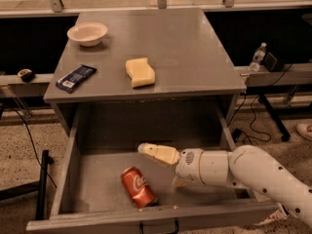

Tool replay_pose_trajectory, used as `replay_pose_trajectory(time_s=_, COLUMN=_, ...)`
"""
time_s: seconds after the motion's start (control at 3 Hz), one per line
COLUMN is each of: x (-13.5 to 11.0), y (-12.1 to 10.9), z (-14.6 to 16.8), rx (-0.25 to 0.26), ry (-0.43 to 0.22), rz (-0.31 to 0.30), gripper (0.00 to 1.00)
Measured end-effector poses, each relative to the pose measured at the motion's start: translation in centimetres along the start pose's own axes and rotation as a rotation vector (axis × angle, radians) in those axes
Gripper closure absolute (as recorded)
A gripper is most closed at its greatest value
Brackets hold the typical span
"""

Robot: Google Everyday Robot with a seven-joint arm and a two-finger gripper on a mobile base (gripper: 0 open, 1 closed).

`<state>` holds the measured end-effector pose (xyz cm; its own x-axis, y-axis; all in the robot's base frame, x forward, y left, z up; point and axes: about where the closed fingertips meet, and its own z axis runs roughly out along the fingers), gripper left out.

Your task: Place coke can into top drawer

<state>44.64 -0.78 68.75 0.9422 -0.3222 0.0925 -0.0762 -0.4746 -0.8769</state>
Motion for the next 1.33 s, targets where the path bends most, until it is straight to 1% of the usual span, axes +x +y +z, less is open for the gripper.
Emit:
replay_pose_trajectory(time_s=0.33, x=0.0, y=0.0, z=0.0, rx=0.0, ry=0.0, rz=0.0, gripper=0.0)
replay_pose_trajectory(time_s=0.67, x=0.9, y=-1.2, z=-1.6, rx=-0.016, ry=0.044, rz=-0.028, gripper=0.0)
replay_pose_trajectory(time_s=1.0, x=2.7, y=-3.7, z=-4.2, rx=-0.031, ry=0.077, rz=-0.04, gripper=0.0)
replay_pose_trajectory(time_s=1.33, x=3.0, y=-4.1, z=-4.5, rx=-0.031, ry=0.08, rz=-0.045, gripper=0.0)
